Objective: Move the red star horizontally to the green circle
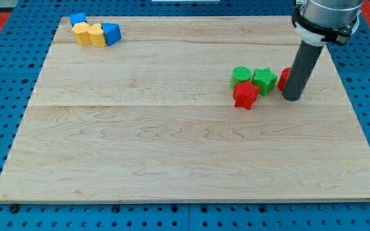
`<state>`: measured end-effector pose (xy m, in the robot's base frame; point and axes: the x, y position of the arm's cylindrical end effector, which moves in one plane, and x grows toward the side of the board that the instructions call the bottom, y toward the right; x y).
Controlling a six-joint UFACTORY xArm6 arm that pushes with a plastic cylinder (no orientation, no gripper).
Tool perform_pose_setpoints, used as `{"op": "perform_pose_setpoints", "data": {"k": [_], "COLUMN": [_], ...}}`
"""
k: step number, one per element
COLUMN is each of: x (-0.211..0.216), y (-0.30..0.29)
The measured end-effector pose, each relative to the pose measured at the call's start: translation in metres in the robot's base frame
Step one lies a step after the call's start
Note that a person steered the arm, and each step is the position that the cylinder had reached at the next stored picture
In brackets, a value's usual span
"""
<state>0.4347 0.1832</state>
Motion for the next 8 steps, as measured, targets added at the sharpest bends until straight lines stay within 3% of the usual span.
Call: {"op": "perform_pose_setpoints", "data": {"k": [1, 2, 3, 8], "x": [0.005, 0.053, 0.053, 0.048], "y": [-0.003, -0.059, -0.085, -0.050]}}
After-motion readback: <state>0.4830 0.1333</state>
